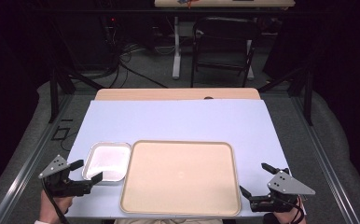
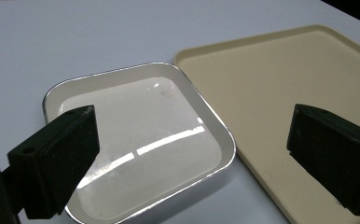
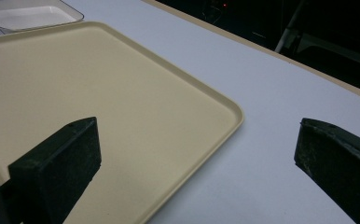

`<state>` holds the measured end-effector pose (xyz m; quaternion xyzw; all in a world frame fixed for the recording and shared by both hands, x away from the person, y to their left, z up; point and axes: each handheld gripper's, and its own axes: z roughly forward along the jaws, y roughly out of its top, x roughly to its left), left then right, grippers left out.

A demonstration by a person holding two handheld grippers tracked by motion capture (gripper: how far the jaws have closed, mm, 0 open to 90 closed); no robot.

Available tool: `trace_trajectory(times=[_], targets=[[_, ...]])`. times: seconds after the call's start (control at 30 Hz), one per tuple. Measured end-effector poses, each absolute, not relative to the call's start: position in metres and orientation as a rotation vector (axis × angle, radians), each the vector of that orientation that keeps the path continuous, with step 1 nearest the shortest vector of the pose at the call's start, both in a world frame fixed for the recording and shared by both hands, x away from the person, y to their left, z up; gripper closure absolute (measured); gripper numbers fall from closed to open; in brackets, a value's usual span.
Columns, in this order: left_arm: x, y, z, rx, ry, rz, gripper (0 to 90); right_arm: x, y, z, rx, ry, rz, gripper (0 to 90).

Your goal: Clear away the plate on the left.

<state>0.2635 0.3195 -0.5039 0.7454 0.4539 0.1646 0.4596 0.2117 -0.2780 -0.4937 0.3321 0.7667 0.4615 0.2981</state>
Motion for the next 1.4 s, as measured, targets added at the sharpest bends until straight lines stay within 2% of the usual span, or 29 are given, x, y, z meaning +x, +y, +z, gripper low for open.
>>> trace_trajectory(times=[0.57,0.8,0.97,1.03,1.4], targets=[[0.309,0.332,-0.518,1.84,1.276,0.378,0.1,0.214,-0.278,-0.494,0.887,2.057,1.222,0.0],[0.324,0.333,-0.526,1.882,1.321,0.373,4.7,0.214,-0.278,-0.495,0.892,2.066,1.22,0.0],[0.335,0.338,-0.536,1.909,1.381,0.355,9.8,0.214,-0.277,-0.495,0.893,2.069,1.22,0.0],[0.336,0.339,-0.537,1.909,1.389,0.353,15.5,0.214,-0.277,-0.495,0.892,2.07,1.219,0.0],[0.346,0.345,-0.549,1.926,1.479,0.339,34.2,0.215,-0.277,-0.495,0.895,2.08,1.219,0.0]])
